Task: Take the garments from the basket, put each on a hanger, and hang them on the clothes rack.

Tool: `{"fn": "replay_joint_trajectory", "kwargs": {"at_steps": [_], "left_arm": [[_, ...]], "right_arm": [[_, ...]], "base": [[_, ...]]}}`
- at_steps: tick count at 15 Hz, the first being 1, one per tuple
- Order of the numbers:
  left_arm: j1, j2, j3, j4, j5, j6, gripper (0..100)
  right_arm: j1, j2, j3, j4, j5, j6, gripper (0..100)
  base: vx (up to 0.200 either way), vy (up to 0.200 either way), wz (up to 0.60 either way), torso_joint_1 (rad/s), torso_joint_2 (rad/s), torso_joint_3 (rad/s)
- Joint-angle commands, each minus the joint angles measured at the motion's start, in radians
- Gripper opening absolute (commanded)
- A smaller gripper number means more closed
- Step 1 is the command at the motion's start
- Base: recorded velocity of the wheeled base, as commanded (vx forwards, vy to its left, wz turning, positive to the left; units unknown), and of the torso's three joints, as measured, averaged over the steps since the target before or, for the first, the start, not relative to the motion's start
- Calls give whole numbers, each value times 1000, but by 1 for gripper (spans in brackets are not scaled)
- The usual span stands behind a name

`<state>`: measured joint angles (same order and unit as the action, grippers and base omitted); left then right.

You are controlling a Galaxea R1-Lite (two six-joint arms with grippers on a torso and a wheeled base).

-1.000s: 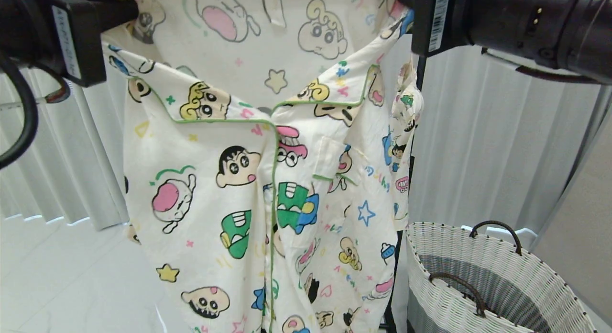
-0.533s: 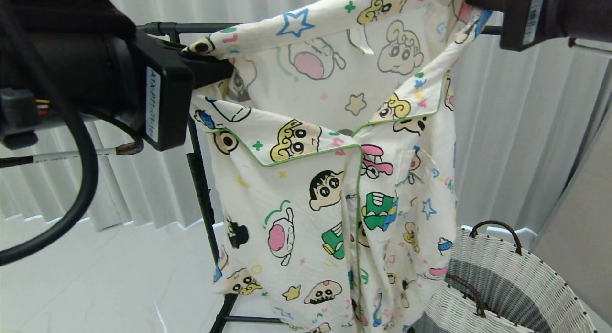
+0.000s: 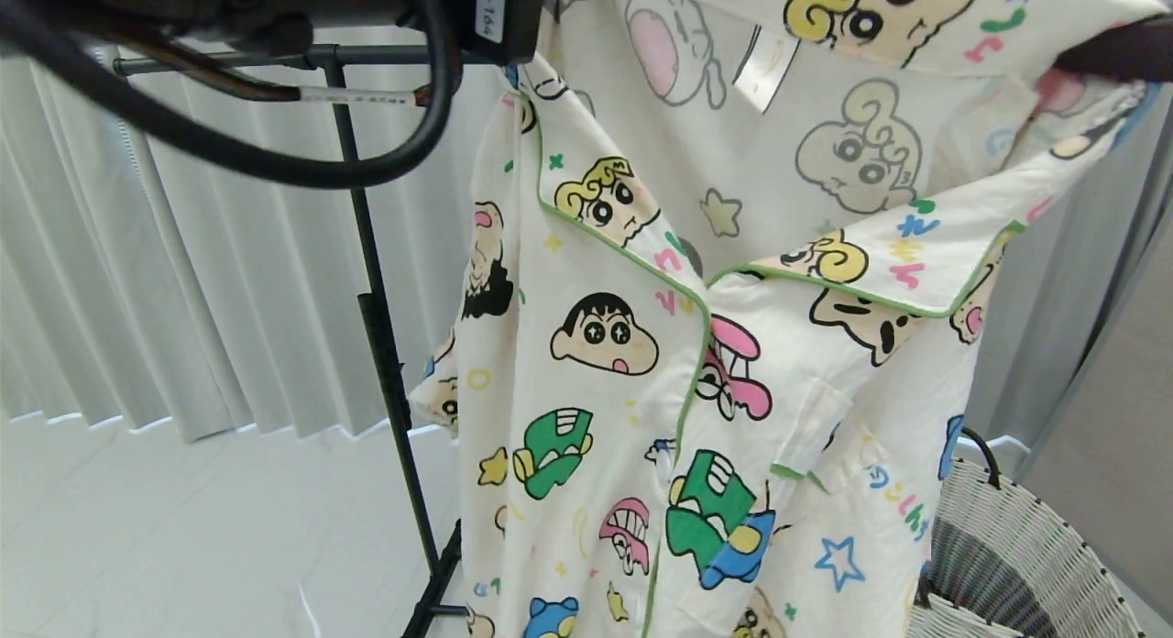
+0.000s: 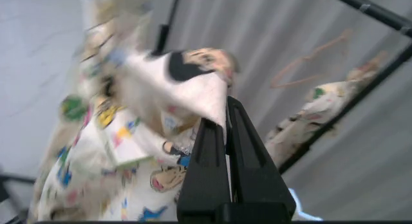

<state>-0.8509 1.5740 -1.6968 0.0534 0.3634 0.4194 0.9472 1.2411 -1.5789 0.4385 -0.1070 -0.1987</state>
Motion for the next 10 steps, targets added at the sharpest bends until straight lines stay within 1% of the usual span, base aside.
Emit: {"fn": "replay_joint_trajectory", "kwargs": {"at_steps": [1,3,4,7,9,10], "left_arm": [[15,78,-15,-38,37,1,0],[18,84,-12,-67,65,1,0],[18,83,-11,-67,65,1,0],[15,81,-11,-67,74,1,0],[7,70,-9,-60,77,1,0],[-1,47,-1,-23,80,-2,0]], "right_arm": [[45,-63,8,45,43,1,0],[140,-97,33,91,44,15,0],[163,-104,51,91,43,30,0],[160,-118,71,88,27,28,0],[146,-124,74,88,-23,28,0],[94,-117,73,82,-68,24,0]], "base": [[0,0,0,0,0,0],[0,0,0,0,0,0],[0,0,0,0,0,0],[0,0,0,0,0,0],[0,0,0,0,0,0],[0,0,0,0,0,0]]}}
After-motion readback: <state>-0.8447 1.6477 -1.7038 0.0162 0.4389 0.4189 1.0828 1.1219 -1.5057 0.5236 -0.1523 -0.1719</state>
